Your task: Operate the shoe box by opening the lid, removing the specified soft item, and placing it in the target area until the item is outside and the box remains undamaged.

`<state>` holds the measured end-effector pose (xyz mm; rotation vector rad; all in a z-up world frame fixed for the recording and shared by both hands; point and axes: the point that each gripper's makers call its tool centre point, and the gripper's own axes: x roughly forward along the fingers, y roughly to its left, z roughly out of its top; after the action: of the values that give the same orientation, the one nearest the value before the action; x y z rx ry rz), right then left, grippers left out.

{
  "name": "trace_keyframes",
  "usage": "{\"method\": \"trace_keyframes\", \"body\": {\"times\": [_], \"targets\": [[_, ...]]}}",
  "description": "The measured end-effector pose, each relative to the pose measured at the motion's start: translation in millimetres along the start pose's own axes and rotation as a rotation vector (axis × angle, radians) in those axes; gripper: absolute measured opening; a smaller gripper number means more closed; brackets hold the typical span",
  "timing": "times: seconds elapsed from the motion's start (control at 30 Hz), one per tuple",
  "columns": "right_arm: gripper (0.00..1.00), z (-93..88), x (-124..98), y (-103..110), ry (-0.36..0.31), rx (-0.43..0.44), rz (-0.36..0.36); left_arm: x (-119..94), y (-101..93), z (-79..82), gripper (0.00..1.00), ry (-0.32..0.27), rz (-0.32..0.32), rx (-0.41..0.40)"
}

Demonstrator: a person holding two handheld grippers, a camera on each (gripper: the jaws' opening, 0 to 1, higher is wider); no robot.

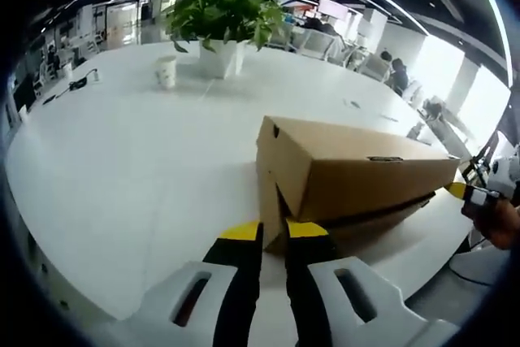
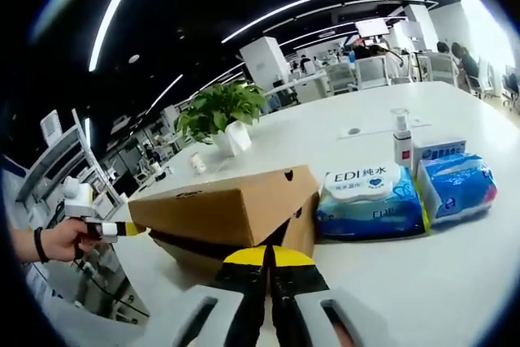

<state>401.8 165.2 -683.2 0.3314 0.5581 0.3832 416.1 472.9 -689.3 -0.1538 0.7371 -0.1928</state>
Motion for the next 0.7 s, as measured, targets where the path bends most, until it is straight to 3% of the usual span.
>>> {"method": "trace_keyframes", "body": {"times": [0.7], "targets": [[0.00, -16.5, 3.6, -5.1, 0.044, 0.001, -0.012, -4.8, 5.1, -10.1, 0.10, 0.017, 0.006, -0.008]]}}
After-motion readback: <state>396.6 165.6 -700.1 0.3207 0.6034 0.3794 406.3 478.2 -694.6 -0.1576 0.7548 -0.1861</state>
